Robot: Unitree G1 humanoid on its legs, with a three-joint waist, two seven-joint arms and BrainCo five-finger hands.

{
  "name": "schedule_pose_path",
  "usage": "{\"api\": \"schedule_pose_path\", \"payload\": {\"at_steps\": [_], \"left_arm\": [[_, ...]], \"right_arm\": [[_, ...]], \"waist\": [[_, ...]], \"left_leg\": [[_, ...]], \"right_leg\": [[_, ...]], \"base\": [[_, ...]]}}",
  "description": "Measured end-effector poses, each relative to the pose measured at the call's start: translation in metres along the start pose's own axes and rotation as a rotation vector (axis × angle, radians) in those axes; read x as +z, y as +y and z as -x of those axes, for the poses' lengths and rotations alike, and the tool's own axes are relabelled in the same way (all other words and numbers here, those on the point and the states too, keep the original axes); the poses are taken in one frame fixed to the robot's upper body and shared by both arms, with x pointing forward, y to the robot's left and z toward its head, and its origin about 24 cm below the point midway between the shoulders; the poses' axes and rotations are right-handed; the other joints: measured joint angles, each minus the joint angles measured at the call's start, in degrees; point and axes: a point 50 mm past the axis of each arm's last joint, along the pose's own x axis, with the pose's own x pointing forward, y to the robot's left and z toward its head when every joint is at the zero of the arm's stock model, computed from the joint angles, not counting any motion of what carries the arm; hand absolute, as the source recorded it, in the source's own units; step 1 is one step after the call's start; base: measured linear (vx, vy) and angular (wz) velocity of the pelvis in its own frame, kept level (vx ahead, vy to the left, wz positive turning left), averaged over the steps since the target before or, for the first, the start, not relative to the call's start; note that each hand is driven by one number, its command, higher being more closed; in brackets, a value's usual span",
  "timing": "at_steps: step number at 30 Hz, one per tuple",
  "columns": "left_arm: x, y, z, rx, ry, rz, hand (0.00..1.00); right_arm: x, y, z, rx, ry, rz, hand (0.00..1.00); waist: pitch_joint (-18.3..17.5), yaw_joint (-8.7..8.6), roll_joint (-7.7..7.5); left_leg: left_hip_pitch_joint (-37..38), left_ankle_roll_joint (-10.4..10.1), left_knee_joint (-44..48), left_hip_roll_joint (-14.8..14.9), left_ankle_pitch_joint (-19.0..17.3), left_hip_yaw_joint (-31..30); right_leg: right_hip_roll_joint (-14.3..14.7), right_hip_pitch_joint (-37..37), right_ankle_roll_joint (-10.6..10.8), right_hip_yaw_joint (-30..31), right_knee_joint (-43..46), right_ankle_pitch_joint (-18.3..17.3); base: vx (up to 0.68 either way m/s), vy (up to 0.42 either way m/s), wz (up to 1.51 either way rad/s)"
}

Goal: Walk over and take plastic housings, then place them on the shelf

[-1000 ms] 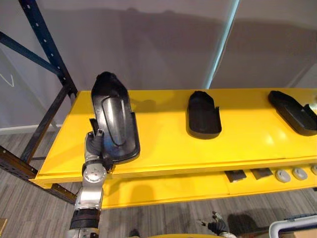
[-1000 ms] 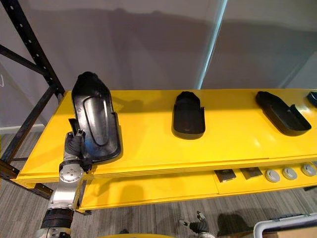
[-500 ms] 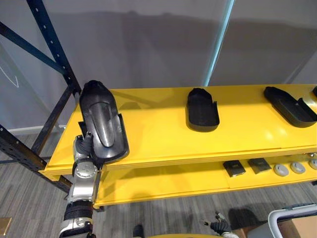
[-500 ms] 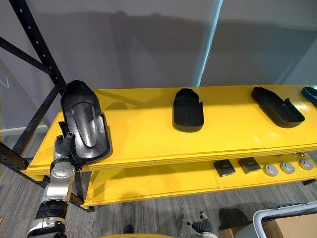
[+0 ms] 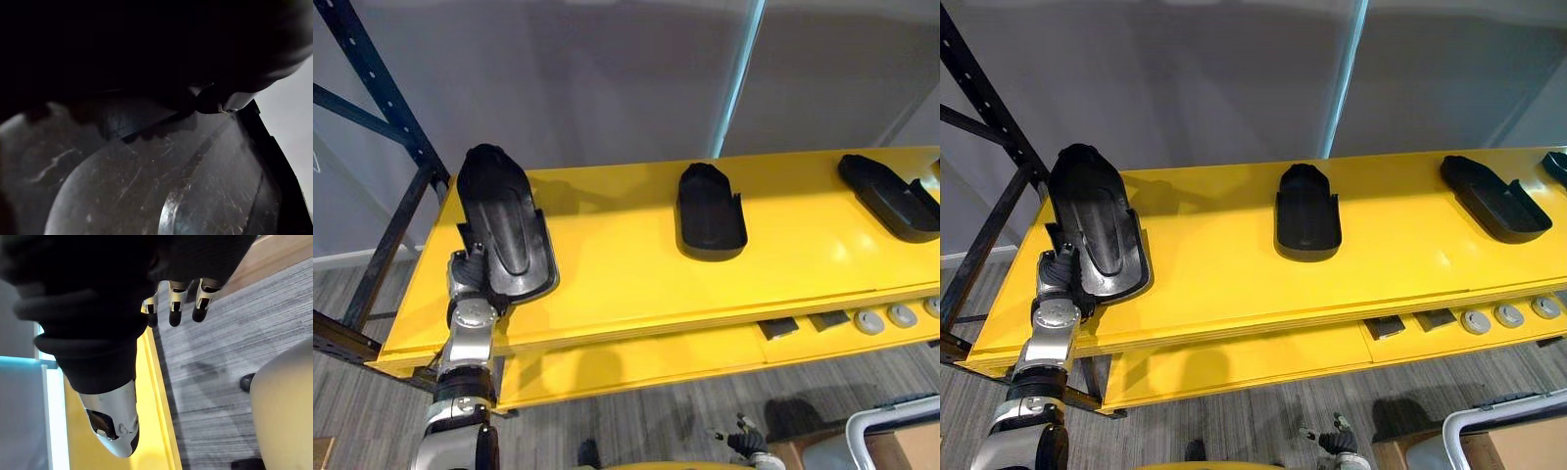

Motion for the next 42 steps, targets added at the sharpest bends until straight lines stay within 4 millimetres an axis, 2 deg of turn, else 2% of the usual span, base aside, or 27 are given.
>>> {"api": "schedule_pose_path", "payload": {"at_steps": [7, 14, 25, 27, 31, 33, 35, 38, 39, 40, 42], "left_arm": [[0.003, -0.004, 0.001, -0.017, -0.021, -0.011, 0.0], [0.01, 0.001, -0.002, 0.017, -0.055, -0.005, 0.0], [0.011, 0.001, -0.001, 0.038, -0.047, 0.037, 0.0], [0.022, 0.0, 0.002, 0.056, -0.092, 0.066, 0.0], [0.065, 0.001, 0.02, 0.093, -0.307, 0.168, 0.0], [0.074, 0.006, 0.031, 0.111, -0.38, 0.191, 0.0], [0.08, 0.007, 0.048, 0.123, -0.446, 0.204, 0.0], [0.088, 0.003, 0.084, 0.092, -0.554, 0.239, 0.0], [0.088, 0.003, 0.09, 0.086, -0.566, 0.249, 0.0], [0.087, 0.002, 0.108, 0.066, -0.592, 0.274, 0.0], [0.082, 0.0, 0.123, 0.047, -0.595, 0.286, 0.0]], "right_arm": [[0.0, 0.0, 0.0, 0.0, -0.001, 0.001, 0.0], [0.0, 0.0, 0.0, -0.001, -0.001, 0.001, 0.0], [0.0, 0.0, 0.0, -0.001, -0.001, 0.001, 0.0], [0.0, 0.0, 0.0, -0.001, -0.001, 0.001, 0.0], [0.0, 0.0, 0.0, -0.005, -0.005, 0.001, 0.0], [0.001, 0.001, 0.0, -0.004, -0.01, 0.0, 0.0], [0.0, 0.001, 0.0, -0.004, -0.013, -0.001, 0.0], [-0.002, 0.0, 0.0, -0.005, -0.009, 0.001, 0.0], [-0.002, 0.0, 0.0, -0.006, -0.009, 0.001, 0.0], [-0.003, 0.0, 0.0, -0.007, -0.01, 0.0, 0.0], [-0.003, 0.0, 0.0, -0.007, -0.012, 0.0, 0.0]], "waist": [[0.25, -0.08, -0.52], [0.23, -0.09, -0.62], [0.29, -0.15, -0.75], [0.44, 0.02, -0.97], [0.8, 0.07, -1.44], [0.9, 0.08, -1.29], [0.9, 0.1, -1.27], [0.98, 0.89, -1.12], [1.0, 1.18, -1.06], [0.98, 1.65, -0.91], [1.0, 1.78, -0.7]], "left_leg": [[0.08, 0.1, -0.14, -0.3, -0.51, 0.21], [0.09, 0.27, 0.17, -0.33, -0.54, 0.31], [0.64, 0.27, -0.14, -0.33, -0.54, 0.19], [0.64, 0.28, -0.14, -0.36, -0.53, 0.05], [0.63, 0.28, -0.15, -0.67, -0.53, -1.06], [0.62, 0.29, -0.15, -0.74, -0.53, -1.11], [0.61, 0.28, 0.09, -0.76, -0.53, -1.27], [0.58, 0.29, 0.24, -0.73, -0.51, -1.56], [0.58, 0.29, 0.25, -0.71, -0.51, -1.6], [0.58, 0.29, 0.25, -0.64, -0.51, -1.65], [0.6, 0.28, 0.25, -0.61, -0.51, -1.97]], "right_leg": [[-0.67, -0.11, 0.12, 0.39, -0.16, -0.12], [-0.67, -0.01, 0.15, 0.51, -0.24, -0.13], [-0.74, 0.36, 0.15, 0.38, -0.16, -0.13], [-0.81, 0.38, 0.16, -0.1, -0.15, -0.13], [-0.99, 1.13, 0.22, -0.69, -0.67, -0.18], [-0.99, 1.23, 0.22, -0.74, -0.87, -0.18], [-1.0, 1.51, 0.19, -0.79, -0.95, -0.14], [-0.97, 2.07, 0.19, -1.11, -1.03, -0.14], [-0.95, 2.11, 0.18, -1.17, -1.03, -0.14], [-0.89, 2.18, 0.18, -1.21, -1.02, -0.14], [-0.87, 2.4, 0.18, -1.56, -1.01, -0.14]], "base": [[-0.01, 0.004, -0.01], [0.05, -0.008, -0.01], [0.01, -0.004, 0.0], [0.0, 0.0, 0.03], [0.0, 0.001, 0.12], [0.03, -0.007, 0.04], [0.05, -0.014, 0.04], [0.05, -0.02, 0.06], [0.03, -0.02, 0.04], [0.01, -0.017, 0.05], [-0.01, -0.015, 0.09]]}}
